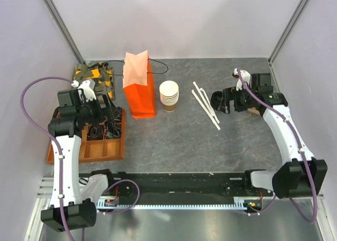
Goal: Pack the takeout coffee
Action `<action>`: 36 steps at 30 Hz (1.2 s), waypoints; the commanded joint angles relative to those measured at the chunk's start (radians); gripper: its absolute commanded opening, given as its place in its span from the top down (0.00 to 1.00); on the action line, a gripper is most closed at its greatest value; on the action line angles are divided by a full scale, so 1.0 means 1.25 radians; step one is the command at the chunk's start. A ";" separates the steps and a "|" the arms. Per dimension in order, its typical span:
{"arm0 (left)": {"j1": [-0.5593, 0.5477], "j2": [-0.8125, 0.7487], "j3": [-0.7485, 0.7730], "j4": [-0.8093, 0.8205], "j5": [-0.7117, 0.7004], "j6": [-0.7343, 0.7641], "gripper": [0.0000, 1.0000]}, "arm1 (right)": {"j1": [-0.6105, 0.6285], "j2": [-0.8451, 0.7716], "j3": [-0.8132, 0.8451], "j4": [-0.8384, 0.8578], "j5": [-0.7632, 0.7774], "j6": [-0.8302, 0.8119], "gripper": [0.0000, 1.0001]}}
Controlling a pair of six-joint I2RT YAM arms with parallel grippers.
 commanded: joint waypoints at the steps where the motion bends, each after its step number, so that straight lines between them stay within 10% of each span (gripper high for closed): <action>1: 0.027 -0.002 0.056 -0.012 0.023 0.031 0.00 | 0.019 0.073 0.101 0.027 -0.018 0.004 0.02; 14: 0.059 -0.004 0.150 -0.073 0.037 -0.031 0.00 | 0.220 0.323 0.473 0.029 0.143 0.057 0.02; 23: 0.066 -0.049 0.109 -0.065 -0.009 -0.049 0.02 | 0.366 0.428 0.547 0.049 0.317 0.126 0.50; 36: 0.069 -0.045 0.099 -0.057 -0.025 -0.067 0.05 | 0.375 0.522 0.630 0.045 0.289 0.246 0.56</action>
